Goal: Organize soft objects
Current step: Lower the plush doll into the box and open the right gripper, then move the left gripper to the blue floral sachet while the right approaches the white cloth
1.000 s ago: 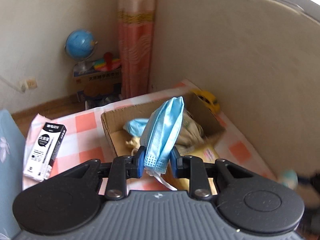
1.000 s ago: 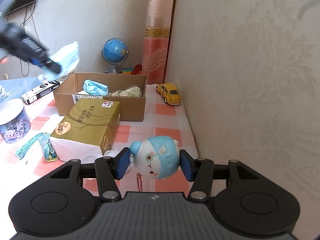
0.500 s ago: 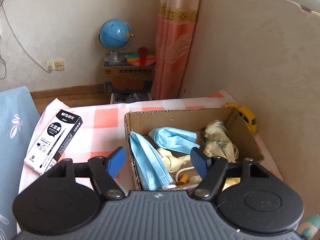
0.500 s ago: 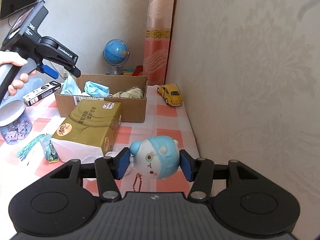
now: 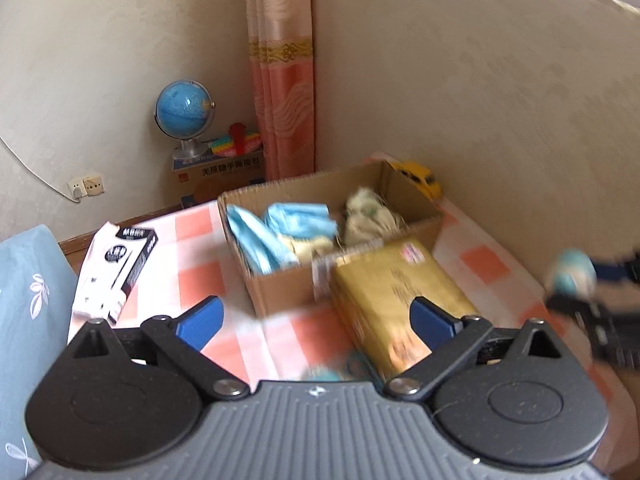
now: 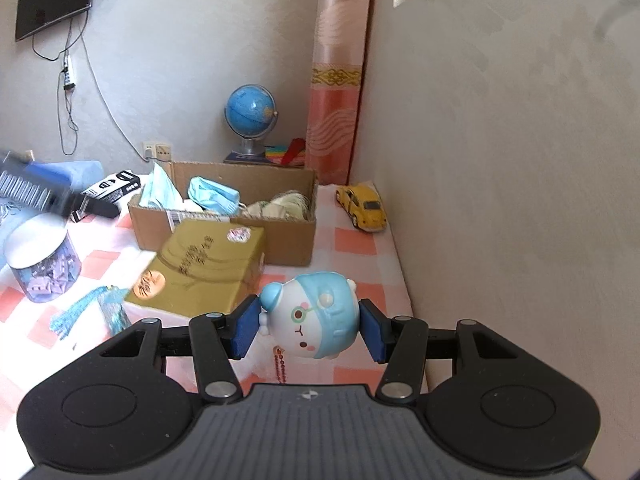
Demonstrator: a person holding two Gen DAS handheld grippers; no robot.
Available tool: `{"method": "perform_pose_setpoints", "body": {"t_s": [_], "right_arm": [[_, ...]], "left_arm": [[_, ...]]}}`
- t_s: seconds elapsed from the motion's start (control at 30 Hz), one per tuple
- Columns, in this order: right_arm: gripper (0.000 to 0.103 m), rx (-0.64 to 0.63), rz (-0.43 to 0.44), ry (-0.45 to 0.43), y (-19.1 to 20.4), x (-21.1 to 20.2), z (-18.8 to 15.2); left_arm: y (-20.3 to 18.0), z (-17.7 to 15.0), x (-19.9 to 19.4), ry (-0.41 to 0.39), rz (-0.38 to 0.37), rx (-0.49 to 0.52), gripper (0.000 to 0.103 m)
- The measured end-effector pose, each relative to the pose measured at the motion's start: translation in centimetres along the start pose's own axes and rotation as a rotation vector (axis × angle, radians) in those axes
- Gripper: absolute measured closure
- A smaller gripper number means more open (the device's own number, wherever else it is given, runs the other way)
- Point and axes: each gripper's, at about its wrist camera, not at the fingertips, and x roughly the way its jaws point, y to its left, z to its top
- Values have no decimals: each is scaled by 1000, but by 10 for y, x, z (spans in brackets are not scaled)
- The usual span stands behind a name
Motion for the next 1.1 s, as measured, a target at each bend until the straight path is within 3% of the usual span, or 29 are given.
{"method": "perform_pose_setpoints", "body": {"t_s": [0.23, 0.53, 0.8, 0.93, 1.1], "right_arm": [[45, -10, 70, -8, 9, 24, 44], [45, -46, 168, 14, 37, 82, 109], [42, -124, 188, 61, 71, 129, 136], [8, -144, 179, 35, 76, 134, 138], [0, -153, 166, 22, 75, 121, 131]], "left_arm": [[-10, -35, -28, -17, -8, 27, 4], [-9, -64, -30, 10, 14, 55, 3], [12, -76, -26, 30, 45, -1, 3], [19, -79, -24, 40, 52, -25, 3], [22, -80, -22, 43, 48, -28, 3]]}}
